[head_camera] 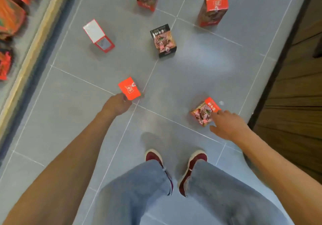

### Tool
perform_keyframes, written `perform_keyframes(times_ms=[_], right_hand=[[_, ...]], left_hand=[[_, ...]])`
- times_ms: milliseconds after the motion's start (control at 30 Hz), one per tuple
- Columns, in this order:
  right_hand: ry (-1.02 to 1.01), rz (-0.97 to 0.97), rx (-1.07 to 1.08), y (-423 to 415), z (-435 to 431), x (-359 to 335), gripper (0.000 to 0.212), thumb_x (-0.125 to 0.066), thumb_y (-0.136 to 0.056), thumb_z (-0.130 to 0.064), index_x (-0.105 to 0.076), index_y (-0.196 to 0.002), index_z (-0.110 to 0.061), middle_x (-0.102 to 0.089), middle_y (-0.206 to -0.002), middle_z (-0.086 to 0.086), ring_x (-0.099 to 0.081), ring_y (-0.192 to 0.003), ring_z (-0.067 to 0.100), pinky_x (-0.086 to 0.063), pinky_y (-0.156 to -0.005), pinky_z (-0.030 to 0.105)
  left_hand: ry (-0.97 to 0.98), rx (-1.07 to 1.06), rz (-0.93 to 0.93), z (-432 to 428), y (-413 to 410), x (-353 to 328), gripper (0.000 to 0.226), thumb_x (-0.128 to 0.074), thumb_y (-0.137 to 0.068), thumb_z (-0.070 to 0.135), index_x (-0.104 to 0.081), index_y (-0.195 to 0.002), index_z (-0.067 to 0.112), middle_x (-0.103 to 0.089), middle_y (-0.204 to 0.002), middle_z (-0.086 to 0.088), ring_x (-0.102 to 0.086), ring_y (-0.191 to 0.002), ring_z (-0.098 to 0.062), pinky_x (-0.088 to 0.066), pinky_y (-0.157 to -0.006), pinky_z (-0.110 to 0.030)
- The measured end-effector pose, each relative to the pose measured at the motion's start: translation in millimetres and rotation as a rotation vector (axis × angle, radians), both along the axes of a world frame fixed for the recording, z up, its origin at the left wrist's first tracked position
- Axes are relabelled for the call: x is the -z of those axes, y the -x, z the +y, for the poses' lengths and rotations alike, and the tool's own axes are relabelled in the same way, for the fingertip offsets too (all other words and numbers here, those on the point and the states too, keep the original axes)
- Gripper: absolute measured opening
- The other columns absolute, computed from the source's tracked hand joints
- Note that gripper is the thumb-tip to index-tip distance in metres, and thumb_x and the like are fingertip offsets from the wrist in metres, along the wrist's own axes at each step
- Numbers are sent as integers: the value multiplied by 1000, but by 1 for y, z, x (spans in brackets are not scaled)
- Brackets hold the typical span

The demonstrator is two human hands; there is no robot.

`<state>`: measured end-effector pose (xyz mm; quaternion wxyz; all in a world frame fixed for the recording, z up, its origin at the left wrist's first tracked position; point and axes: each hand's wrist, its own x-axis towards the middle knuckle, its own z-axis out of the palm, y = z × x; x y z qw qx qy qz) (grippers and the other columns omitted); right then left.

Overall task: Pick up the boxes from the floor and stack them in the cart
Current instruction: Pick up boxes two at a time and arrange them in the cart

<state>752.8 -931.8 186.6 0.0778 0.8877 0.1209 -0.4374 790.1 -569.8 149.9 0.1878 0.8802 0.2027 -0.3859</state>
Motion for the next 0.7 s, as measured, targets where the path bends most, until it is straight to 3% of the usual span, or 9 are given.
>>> perform_keyframes(times_ms=[233,433,700], right_hand=[[10,-41,-143,5,-6,117,46,-49,-94,-41,-49,-135,-21,-48,-141,5,-46,-130,26,-40,-102,37],[-46,-195,-365,-20,-4,165,32,-44,-94,-30,-55,-122,-18,-56,-125,6,-52,-118,27,-41,-95,38],[-55,-277,-407,-39,-25,170,34,-44,-96,-29,-51,-128,-16,-53,-126,6,-50,-117,26,-40,-95,37]], left_hand=[[-64,-342,-122,0,-5,116,53,-53,-95,33,-42,-133,-3,-51,-135,-27,-49,-126,-40,-40,-96,-38],[-1,-721,-239,2,-22,165,93,-67,-81,59,-33,-137,-6,-48,-138,-20,-50,-127,-33,-43,-96,-39],[-111,-772,-379,-27,-39,211,111,-84,-69,46,-20,-144,-5,-35,-145,-23,-39,-135,-37,-35,-108,-43]])
